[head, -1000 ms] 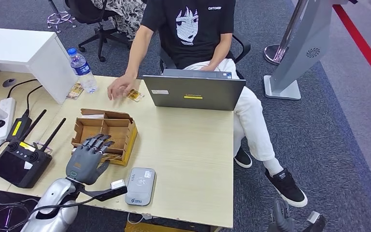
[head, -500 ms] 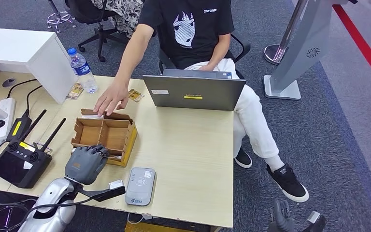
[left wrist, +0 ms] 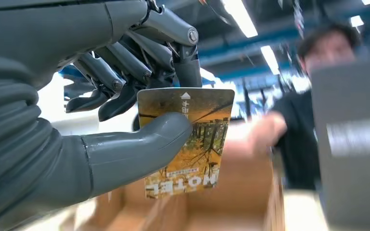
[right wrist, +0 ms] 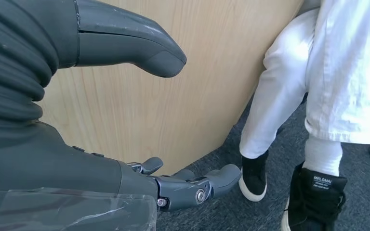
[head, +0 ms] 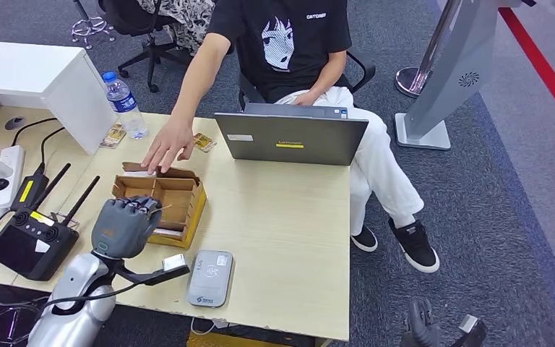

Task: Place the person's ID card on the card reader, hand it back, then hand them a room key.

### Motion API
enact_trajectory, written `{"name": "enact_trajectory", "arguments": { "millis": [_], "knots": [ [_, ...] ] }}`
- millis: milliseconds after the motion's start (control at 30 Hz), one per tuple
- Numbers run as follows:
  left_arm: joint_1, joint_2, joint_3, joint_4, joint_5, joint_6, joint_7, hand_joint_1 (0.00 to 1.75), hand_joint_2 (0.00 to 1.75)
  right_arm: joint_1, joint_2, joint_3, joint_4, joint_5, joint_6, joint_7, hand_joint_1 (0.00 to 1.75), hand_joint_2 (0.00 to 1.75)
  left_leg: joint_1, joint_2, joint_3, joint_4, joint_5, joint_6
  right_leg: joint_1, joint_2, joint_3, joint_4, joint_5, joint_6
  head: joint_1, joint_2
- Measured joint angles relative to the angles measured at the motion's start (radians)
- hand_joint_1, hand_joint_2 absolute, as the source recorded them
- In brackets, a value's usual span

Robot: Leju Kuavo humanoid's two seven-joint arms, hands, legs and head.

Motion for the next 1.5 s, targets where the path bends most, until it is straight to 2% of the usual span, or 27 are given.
{"name": "enact_trajectory", "arguments": {
  "millis": [200, 433, 533, 733, 1000, 1033, 1133, 1167, 1367, 1500],
  "knots": [
    [-0.191, -0.013, -0.004, 0.009, -0.027, -0.064, 0.045, 1.75, 1.75, -0.008, -0.002, 0.000, 0.000, -0.001, 0.006, 0.019, 0.00, 1.75, 0.000, -0.001, 0.000, 0.000, 0.003, 0.000, 0.000, -0.001, -0.001, 0.000, 0.003, 0.000, 0.000, 0.000],
    [-0.500, -0.054, -0.029, 0.219, -0.039, -0.085, 0.128, 1.75, 1.75, -0.034, -0.008, 0.000, 0.003, 0.015, 0.003, 0.044, 0.00, 1.75, 0.000, 0.001, -0.001, 0.000, 0.006, 0.000, 0.000, 0.001, -0.002, 0.000, 0.007, -0.001, 0.000, 0.000],
    [-0.594, -0.065, -0.029, 0.305, -0.033, -0.091, 0.136, 1.75, 1.75, -0.043, -0.008, 0.000, 0.006, 0.018, 0.002, 0.049, 0.00, 1.75, 0.000, 0.001, -0.001, 0.001, 0.006, 0.000, 0.000, 0.001, -0.002, 0.000, 0.007, 0.000, 0.000, 0.000],
    [-0.695, -0.082, -0.029, 0.429, -0.031, -0.080, 0.142, 1.75, 1.75, -0.051, -0.008, 0.000, 0.010, 0.020, 0.000, 0.052, 0.00, 1.75, 0.000, 0.001, -0.002, 0.001, 0.006, 0.000, 0.000, 0.001, -0.003, 0.000, 0.007, 0.000, 0.000, 0.000],
    [-0.728, -0.093, -0.029, 0.497, -0.030, -0.074, 0.143, 1.75, 1.75, -0.054, -0.008, 0.000, 0.013, 0.020, -0.002, 0.052, 0.00, 1.75, 0.000, 0.002, -0.002, 0.000, 0.006, 0.000, 0.000, 0.002, -0.003, 0.000, 0.007, 0.000, 0.000, 0.000],
    [-0.729, -0.094, -0.029, 0.502, -0.030, -0.073, 0.143, 1.62, 1.75, -0.054, -0.008, 0.000, 0.013, 0.020, -0.002, 0.052, 0.00, 1.75, 0.000, 0.002, -0.002, 0.000, 0.006, 0.000, 0.000, 0.002, -0.004, 0.000, 0.007, 0.000, 0.000, 0.000],
    [-0.730, -0.095, -0.029, 0.514, -0.029, -0.067, 0.142, 0.31, 1.75, -0.054, -0.008, 0.000, 0.015, 0.021, -0.003, 0.052, 0.00, 1.75, 0.000, 0.002, -0.003, 0.000, 0.006, 0.000, 0.000, 0.002, -0.004, 0.000, 0.007, 0.000, 0.000, 0.000],
    [-0.731, -0.096, -0.029, 0.517, -0.026, -0.062, 0.141, 0.00, 1.75, -0.054, -0.008, 0.000, 0.015, 0.023, -0.004, 0.052, 0.00, 1.75, 0.000, 0.002, -0.004, 0.000, 0.006, 0.000, 0.000, 0.002, -0.004, 0.000, 0.007, 0.000, 0.000, 0.000],
    [-0.712, -0.098, -0.027, 0.511, 0.006, 0.004, 0.120, 0.00, 1.75, -0.053, -0.008, 0.000, 0.015, 0.029, -0.008, 0.050, 0.00, 1.75, 0.000, 0.001, -0.004, 0.000, 0.006, 0.000, 0.000, 0.002, -0.004, 0.000, 0.007, 0.000, 0.000, 0.000],
    [-0.646, -0.098, -0.023, 0.437, 0.033, 0.004, 0.085, 0.00, 1.75, -0.051, -0.008, 0.000, 0.015, 0.017, -0.008, 0.042, 0.00, 1.75, 0.000, 0.001, -0.004, 0.000, 0.006, 0.000, 0.000, 0.002, -0.004, 0.000, 0.007, 0.000, 0.000, 0.000]
  ]
}}
